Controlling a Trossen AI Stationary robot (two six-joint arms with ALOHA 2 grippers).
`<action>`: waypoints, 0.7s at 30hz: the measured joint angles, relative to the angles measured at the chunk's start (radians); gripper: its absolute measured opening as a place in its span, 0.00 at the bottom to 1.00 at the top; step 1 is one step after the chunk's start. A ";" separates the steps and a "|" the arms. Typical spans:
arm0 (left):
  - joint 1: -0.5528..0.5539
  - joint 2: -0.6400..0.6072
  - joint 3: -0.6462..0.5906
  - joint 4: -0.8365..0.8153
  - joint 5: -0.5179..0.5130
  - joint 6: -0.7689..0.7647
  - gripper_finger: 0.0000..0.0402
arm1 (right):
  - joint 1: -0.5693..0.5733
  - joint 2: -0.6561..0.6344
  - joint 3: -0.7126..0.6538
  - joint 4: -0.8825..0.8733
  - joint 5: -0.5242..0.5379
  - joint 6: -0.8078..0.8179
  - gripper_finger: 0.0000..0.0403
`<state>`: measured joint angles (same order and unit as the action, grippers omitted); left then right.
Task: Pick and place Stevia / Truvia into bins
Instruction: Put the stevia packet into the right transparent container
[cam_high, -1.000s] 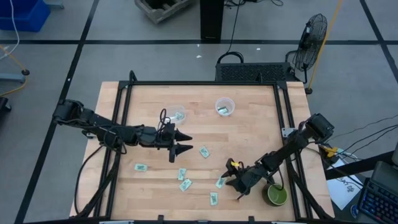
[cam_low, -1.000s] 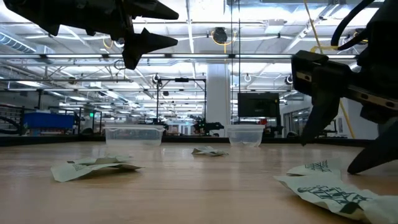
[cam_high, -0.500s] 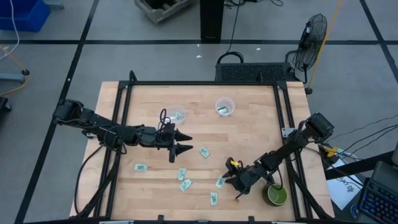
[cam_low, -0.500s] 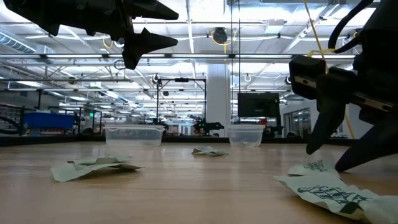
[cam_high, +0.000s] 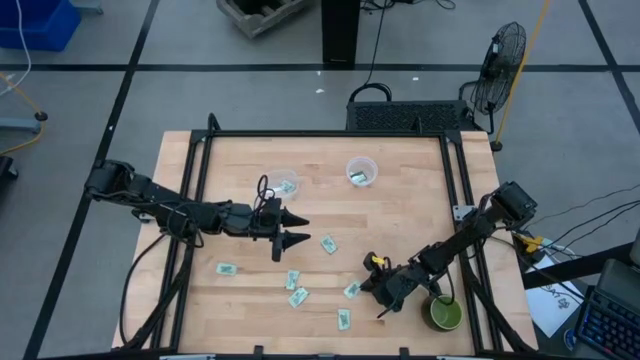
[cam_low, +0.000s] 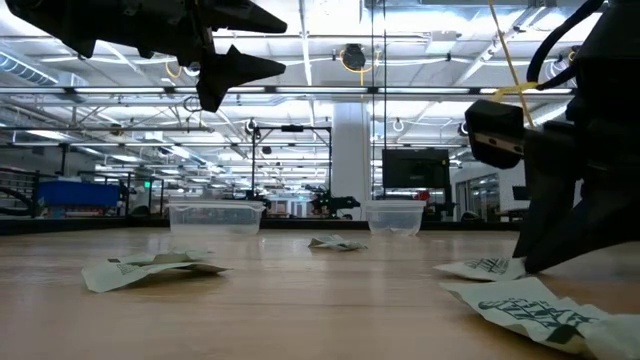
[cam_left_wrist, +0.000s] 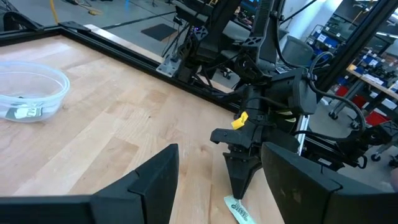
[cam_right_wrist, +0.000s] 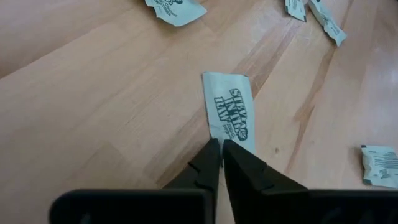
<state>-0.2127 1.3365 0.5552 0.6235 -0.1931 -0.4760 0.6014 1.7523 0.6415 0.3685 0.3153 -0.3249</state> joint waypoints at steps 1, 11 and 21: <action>0.000 0.000 0.000 0.000 0.000 0.000 0.58 | 0.000 0.000 0.000 0.002 -0.001 0.004 0.01; 0.000 0.000 0.000 0.000 0.000 0.001 0.58 | -0.002 -0.067 -0.005 0.013 0.048 0.003 0.00; 0.000 0.000 0.000 0.000 0.000 0.002 0.58 | -0.030 -0.301 -0.002 -0.001 0.340 -0.003 0.00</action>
<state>-0.2127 1.3365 0.5552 0.6231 -0.1928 -0.4740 0.5711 1.4515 0.6392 0.3671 0.6550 -0.3282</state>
